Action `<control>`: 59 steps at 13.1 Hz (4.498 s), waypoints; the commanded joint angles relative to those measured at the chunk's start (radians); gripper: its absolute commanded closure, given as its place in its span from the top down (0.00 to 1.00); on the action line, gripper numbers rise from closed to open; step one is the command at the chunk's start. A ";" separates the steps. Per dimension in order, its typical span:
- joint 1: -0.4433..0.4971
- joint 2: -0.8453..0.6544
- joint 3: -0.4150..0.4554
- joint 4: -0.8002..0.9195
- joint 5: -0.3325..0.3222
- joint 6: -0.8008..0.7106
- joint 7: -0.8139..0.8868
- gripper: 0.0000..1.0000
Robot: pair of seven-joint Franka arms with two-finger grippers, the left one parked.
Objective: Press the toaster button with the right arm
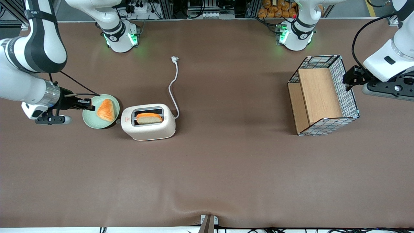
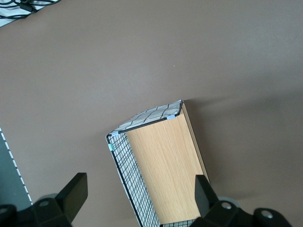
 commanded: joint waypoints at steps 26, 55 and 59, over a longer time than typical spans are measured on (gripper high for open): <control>-0.046 0.188 -0.003 -0.106 0.550 0.194 -0.445 0.00; -0.056 0.342 -0.004 -0.101 0.678 0.209 -0.583 0.00; -0.058 0.348 -0.003 -0.100 0.678 0.223 -0.592 0.00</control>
